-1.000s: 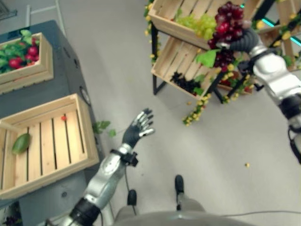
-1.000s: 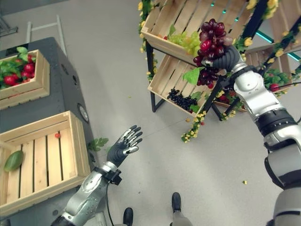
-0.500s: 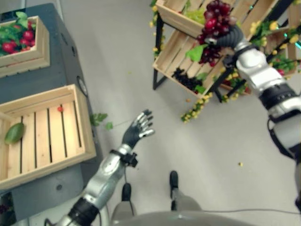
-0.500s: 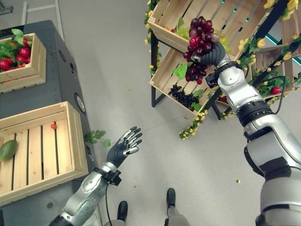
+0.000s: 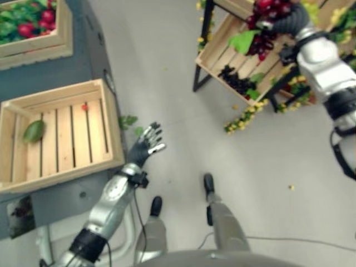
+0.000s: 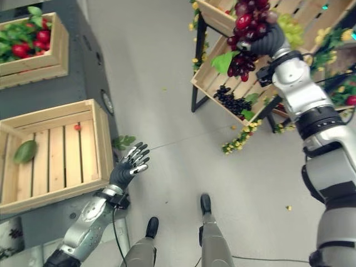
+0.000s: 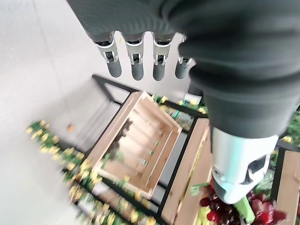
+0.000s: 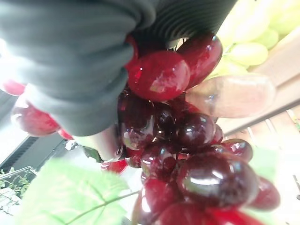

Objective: Pick up the fruits from the basket on one side to the basket on the other side

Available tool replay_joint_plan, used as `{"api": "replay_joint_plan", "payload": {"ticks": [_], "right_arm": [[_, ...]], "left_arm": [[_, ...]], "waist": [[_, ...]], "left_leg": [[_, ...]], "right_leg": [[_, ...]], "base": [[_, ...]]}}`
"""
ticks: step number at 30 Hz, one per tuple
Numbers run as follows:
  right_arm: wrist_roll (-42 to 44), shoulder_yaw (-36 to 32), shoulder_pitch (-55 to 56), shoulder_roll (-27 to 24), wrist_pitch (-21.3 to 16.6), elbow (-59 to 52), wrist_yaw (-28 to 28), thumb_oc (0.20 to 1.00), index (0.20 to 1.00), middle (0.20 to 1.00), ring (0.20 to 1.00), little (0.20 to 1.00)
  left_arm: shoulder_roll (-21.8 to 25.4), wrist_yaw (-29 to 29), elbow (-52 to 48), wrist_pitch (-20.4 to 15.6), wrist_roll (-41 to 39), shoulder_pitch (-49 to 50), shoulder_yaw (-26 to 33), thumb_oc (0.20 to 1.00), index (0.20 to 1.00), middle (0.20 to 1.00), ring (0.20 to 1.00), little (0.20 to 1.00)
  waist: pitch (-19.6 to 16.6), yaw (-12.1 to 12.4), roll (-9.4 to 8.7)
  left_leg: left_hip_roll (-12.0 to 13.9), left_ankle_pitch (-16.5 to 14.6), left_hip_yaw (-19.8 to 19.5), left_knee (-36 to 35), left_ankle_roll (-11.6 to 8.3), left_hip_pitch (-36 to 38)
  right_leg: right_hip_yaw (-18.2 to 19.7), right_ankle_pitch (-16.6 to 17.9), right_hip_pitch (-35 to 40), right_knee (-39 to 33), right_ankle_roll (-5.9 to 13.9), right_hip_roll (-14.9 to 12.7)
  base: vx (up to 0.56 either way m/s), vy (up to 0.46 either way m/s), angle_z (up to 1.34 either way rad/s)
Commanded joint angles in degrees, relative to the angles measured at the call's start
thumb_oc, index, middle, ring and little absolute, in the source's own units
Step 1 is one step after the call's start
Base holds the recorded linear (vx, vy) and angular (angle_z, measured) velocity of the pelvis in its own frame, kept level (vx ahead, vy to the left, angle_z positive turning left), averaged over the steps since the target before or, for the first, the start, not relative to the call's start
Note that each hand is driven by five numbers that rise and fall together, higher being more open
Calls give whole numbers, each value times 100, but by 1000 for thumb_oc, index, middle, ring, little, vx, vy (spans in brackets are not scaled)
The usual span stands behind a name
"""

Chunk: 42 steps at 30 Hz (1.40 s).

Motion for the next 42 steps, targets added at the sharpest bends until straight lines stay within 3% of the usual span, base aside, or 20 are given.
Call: {"api": "replay_joint_plan", "payload": {"ticks": [1,4,6,7,8,9,10,11,12,13,14,15,16,20,23,35,42], "right_arm": [[290,-119,-464,-575,-321,-292,-70,200,200,200,200,200],[317,-4,-438,-769,-329,-536,-22,200,200,200,200,200],[373,244,-656,-899,-328,-578,57,200,200,200,200,200],[388,312,-733,-899,-334,-547,66,200,200,200,200,200],[454,369,-788,-1088,-339,-604,21,200,200,200,200,200],[460,367,-802,-1103,-336,-604,23,200,200,200,200,200],[591,357,-788,-1167,-338,-510,47,200,200,200,200,200],[598,373,-800,-1167,-342,-497,55,200,200,200,200,200],[650,371,-819,-1183,-361,-351,59,200,200,200,200,200],[728,334,-611,-1444,-529,-295,-43,200,200,200,200,200],[726,295,-545,-1469,-537,-322,-53,200,200,200,200,200],[627,156,-513,-1399,-372,-344,-35,200,200,200,200,200],[564,268,-740,-1280,-389,-230,-62,200,200,200,200,200],[726,769,-1581,-1174,-385,660,-31,200,200,200,200,200],[610,901,-1761,-1169,-306,1073,-21,200,200,200,200,200],[-369,1366,-2185,-1195,-20,2627,-107,200,200,200,200,200],[-898,1634,-2249,-1386,93,2960,-102,200,200,200,200,200]], "left_arm": [[105,-18,-524,-377,108,191,-181,1000,1000,1000,1000,1000],[-34,-6,-573,-382,46,243,-150,1000,1000,1000,1000,1000],[-101,22,-615,-376,-46,307,-139,1000,1000,1000,1000,1000],[-125,25,-617,-374,-46,294,-135,1000,1000,1000,1000,1000],[-134,69,-634,-392,-61,219,-152,1000,1000,1000,1000,1000],[-132,72,-630,-392,-61,195,-158,1000,1000,1000,1000,1000],[-84,55,-626,-342,-107,213,-133,1000,1000,1000,1000,1000],[-86,54,-630,-338,-109,217,-134,1000,1000,1000,1000,1000],[-60,48,-619,-322,-97,220,-140,1000,1000,1000,1000,1000],[-76,73,-698,-353,-90,241,-177,1000,1000,1000,1000,1000],[-73,79,-708,-350,-88,254,-201,1000,1000,1000,1000,1000],[-26,17,-633,-354,-102,281,-253,1000,1000,1000,1000,1000],[72,10,-642,-326,-94,265,-295,1000,1000,1000,1000,1000],[98,-86,-692,-322,-99,279,-365,1000,1000,1000,1000,1000],[121,-97,-741,-280,-92,368,-380,1000,1000,1000,1000,1000],[82,-64,-891,-253,-125,410,-483,1000,1000,1000,1000,1000],[60,-41,-996,-272,-123,460,-478,1000,1000,1000,1000,1000]], "waist": [[-785,-13,-420],[-902,-95,-375],[-833,75,-393],[-807,58,-370],[-601,172,-525],[-616,172,-539],[-585,249,-602],[-598,276,-597],[-578,325,-534],[-563,238,-284],[-562,261,-283],[-492,286,-295],[-448,366,-260],[-665,301,-150],[-783,306,-156],[-848,330,-94],[-833,324,-6]], "left_leg": [[-664,-784,486,407,213,665],[-736,-975,472,904,170,713],[-805,-179,520,2006,-137,275],[-819,-193,514,2068,-137,248],[-945,-22,993,2777,-283,-558],[-973,-8,1004,2851,-278,-658],[-800,-177,1263,2324,-187,-1095],[-782,-199,1283,2292,-186,-1068],[-622,28,1355,1883,-165,-1213],[-2,597,1828,816,-195,-1146],[8,667,1832,645,-213,-1034],[-335,262,1703,1004,-109,-757],[-351,385,1466,863,-92,-774],[-260,632,1579,39,-47,-570],[-239,691,1634,-151,-70,-442],[-294,700,1604,-326,-46,-387],[-315,763,1570,-403,-59,-429]], "right_leg": [[-162,224,-378,95,110,72],[-349,164,-101,49,-7,205],[-491,-31,461,-31,-184,185],[-500,-16,477,-51,-180,174],[-580,-133,798,-134,-306,-28],[-575,-106,740,-138,-294,-52],[-598,-274,795,-96,-312,-10],[-575,-297,789,-82,-317,5],[-566,-349,843,-62,-309,122],[-681,-478,909,21,-293,311],[-683,-498,927,44,-308,322],[-790,-545,880,245,-367,290],[-797,-527,816,220,-324,311],[-741,-500,779,-98,-313,350],[-720,-506,832,-221,-317,348],[-720,-501,920,-411,-262,256],[-777,-487,877,-461,-240,207]], "base": [[148,-132,51],[258,-179,59],[176,-179,6],[-39,-223,-11],[-70,-150,-12],[-59,-287,-16],[-7,-127,-3],[43,-168,12],[146,-30,19],[140,-41,19],[91,-39,33],[-59,-16,20],[-93,8,-28],[27,37,-46],[70,35,24],[33,7,4],[0,0,0]]}}
